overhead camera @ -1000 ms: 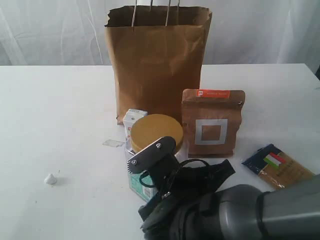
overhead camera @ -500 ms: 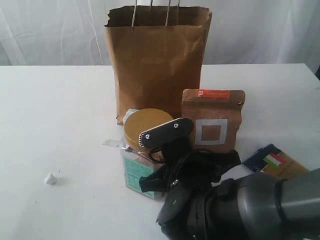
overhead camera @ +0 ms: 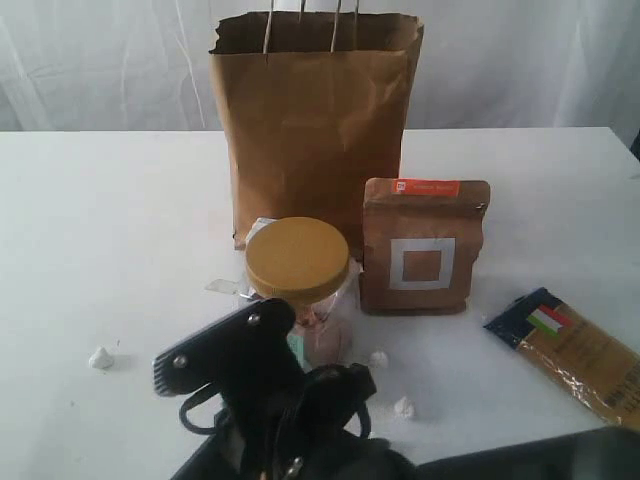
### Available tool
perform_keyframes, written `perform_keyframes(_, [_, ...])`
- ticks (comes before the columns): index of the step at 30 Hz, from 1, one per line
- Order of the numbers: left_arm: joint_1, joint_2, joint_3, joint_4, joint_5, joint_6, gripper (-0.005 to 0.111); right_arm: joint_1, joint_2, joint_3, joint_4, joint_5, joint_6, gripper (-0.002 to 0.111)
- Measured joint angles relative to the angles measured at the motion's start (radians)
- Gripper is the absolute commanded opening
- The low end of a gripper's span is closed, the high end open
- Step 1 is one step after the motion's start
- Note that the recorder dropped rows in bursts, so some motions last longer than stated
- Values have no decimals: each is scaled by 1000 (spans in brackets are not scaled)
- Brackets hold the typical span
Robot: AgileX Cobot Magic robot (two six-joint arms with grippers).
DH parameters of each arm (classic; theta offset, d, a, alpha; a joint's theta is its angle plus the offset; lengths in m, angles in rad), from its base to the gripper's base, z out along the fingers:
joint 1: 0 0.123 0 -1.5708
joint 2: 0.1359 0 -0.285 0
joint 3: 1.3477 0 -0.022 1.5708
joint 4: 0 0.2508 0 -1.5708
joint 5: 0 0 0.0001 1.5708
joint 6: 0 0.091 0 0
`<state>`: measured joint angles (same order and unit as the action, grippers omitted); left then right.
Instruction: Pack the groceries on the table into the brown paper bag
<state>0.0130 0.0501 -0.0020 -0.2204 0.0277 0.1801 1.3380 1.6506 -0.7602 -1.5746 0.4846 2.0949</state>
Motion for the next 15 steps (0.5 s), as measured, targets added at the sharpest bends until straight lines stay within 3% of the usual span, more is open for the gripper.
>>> perform_keyframes(6, [0,0,0,0,0,0,0,0,129,-27,-28,204,0,0])
perform_keyframes(15, [0,0,0,0,0,0,0,0,157,7,124,566,-2,0])
